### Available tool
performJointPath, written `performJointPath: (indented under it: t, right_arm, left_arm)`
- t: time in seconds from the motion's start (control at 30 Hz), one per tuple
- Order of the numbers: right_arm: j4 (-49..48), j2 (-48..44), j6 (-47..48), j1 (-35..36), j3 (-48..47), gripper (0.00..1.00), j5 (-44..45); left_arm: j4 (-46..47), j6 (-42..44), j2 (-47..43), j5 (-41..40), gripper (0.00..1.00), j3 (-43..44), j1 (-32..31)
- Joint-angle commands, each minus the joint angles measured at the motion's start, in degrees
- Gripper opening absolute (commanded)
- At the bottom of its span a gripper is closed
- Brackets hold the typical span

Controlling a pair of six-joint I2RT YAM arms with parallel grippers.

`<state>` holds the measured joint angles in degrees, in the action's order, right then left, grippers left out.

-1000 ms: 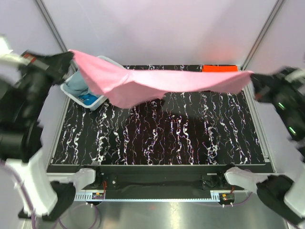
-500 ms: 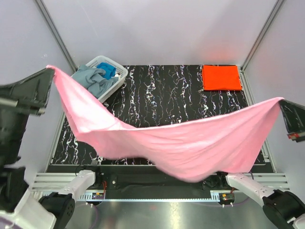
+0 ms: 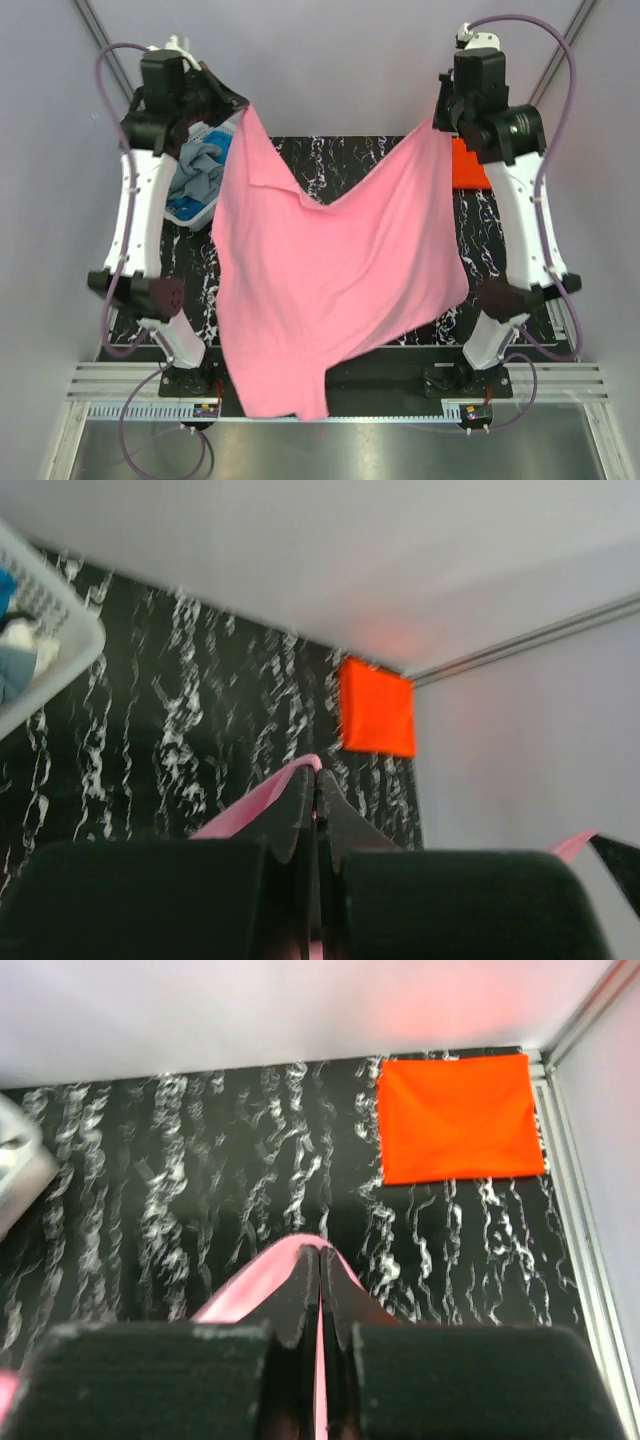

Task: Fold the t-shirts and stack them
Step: Flatten the tshirt out

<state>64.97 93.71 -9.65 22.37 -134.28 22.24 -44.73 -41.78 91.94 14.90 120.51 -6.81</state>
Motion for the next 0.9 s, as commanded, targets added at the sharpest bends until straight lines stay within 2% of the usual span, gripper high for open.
performJointPath:
  t: [0.0, 0.07, 0.1, 0.13, 0.17, 0.2, 0.27, 0.37, 0.4, 0.47, 0.53, 0.63, 0.67, 0.7, 0.87]
  right_arm:
    - [-6.9, 6.8, 2.7, -6.5, -17.2, 0.0, -0.7]
    - [-8.5, 12.8, 1.1, -12.5, -23.9, 0.0, -3.8]
    - [-9.6, 13.5, -2.6, -15.4, -26.0, 0.0, -6.2]
    - [-12.0, 12.6, -4.9, -18.1, -25.8, 0.0, -8.5]
    - [-13.5, 11.3, -6.8, -22.3, -24.7, 0.0, -12.8]
    - [-14.7, 9.8, -10.1, -25.4, -21.9, 0.0, -15.3]
    - [-17.6, 4.5, -11.6, -28.5, -18.8, 0.0, -18.9]
    - [-16.8, -2.1, -10.5, -29.4, -12.9, 0.0, -21.6]
    - [-16.0, -5.3, -10.0, -29.5, -8.7, 0.0, -22.1]
    - [-13.3, -9.2, -9.3, -29.5, -2.8, 0.0, -22.1]
    - [-11.4, -16.0, -8.4, -29.5, 8.7, 0.0, -21.6]
    - [-8.6, -25.3, -8.0, -29.4, 24.4, 0.0, -22.1]
    - [-7.9, -27.6, -8.5, -29.4, 28.1, 0.0, -24.1]
    - [-7.1, -31.9, -8.6, -29.4, 34.8, 0.0, -24.2]
    - [-3.4, -40.3, -12.1, -29.4, 53.6, 0.0, -24.1]
  left_arm:
    - [1.8, -0.6, 8.3, -2.7, 0.0, 15.2, -1.5]
    - [1.7, -2.5, 15.6, -5.0, 0.0, 28.0, -1.0]
    - [3.0, -4.0, 16.9, -5.7, 0.0, 29.9, 0.1]
    - [5.2, -6.0, 17.1, -5.5, 0.0, 29.4, 0.9]
    - [11.4, -9.7, 15.1, -5.1, 0.0, 27.7, 1.7]
    - [14.7, -10.5, 13.4, -4.8, 0.0, 22.1, 2.5]
    - [19.7, -9.4, 7.9, -5.8, 0.0, 18.6, 2.5]
    - [19.4, -6.4, 0.5, -6.5, 0.0, 13.7, 2.2]
    - [19.7, -5.9, -1.9, -6.5, 0.0, 7.3, 2.0]
    - [20.6, -4.9, -9.7, -5.9, 0.0, 0.6, 2.0]
    - [21.6, -4.2, -18.1, -4.6, 0.0, -11.4, 1.7]
    - [21.6, -3.2, -28.8, -4.4, 0.0, -22.9, 0.8]
    - [19.5, -2.1, -31.2, -4.3, 0.0, -29.5, 0.5]
    - [18.0, -1.2, -33.4, -4.6, 0.0, -32.2, 0.4]
    - [7.8, 4.2, -46.6, -2.7, 0.0, -52.6, 0.2]
